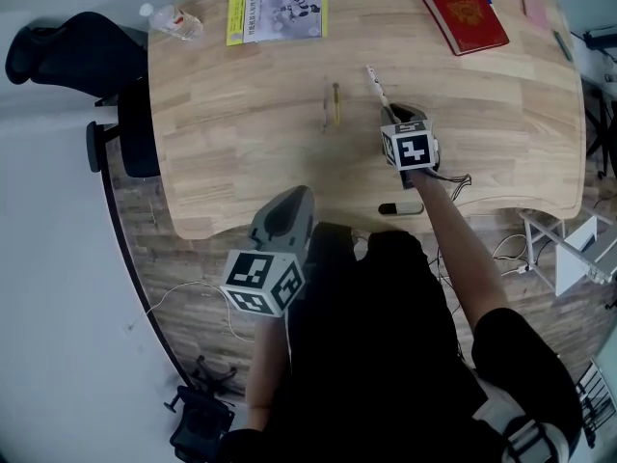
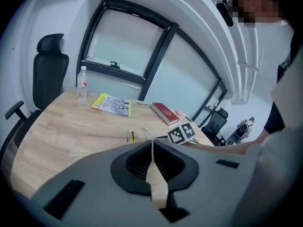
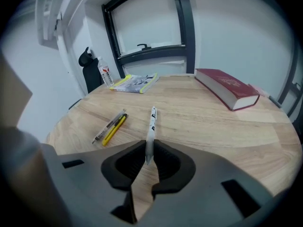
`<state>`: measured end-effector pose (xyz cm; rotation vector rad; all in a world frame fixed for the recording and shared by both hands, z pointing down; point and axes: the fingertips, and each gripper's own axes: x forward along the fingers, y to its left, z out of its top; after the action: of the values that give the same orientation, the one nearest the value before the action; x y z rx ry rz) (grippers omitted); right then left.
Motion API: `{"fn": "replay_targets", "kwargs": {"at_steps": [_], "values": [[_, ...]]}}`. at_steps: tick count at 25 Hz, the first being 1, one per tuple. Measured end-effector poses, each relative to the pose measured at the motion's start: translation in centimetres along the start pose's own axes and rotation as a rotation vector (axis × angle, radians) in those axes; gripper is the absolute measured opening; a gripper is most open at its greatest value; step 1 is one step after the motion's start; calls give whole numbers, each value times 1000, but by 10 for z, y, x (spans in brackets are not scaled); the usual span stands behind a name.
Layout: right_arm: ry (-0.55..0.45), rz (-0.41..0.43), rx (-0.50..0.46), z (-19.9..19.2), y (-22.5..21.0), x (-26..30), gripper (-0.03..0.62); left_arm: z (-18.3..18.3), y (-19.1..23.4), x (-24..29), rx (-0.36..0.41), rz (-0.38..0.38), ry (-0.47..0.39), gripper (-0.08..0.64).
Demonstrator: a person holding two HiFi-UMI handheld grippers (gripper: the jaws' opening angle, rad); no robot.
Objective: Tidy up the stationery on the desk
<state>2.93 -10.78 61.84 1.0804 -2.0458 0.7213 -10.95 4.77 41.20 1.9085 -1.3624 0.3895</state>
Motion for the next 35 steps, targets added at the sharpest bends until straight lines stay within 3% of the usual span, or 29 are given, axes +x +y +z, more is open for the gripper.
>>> {"fn": "replay_targets", "kwargs": {"at_steps": [7, 14, 22, 35], "values": [[-50, -29, 142, 5, 36, -2, 66, 3, 11, -1, 39, -78, 26, 41], [-32, -67, 216, -1, 65, 12, 66, 1, 28, -8, 55, -116, 52, 41], [15, -150, 251, -13, 70, 26, 64, 1, 46, -21, 67, -141, 64, 41], [28, -163, 231, -16, 84, 35, 90, 0, 71, -38, 60, -131, 53, 41]]}}
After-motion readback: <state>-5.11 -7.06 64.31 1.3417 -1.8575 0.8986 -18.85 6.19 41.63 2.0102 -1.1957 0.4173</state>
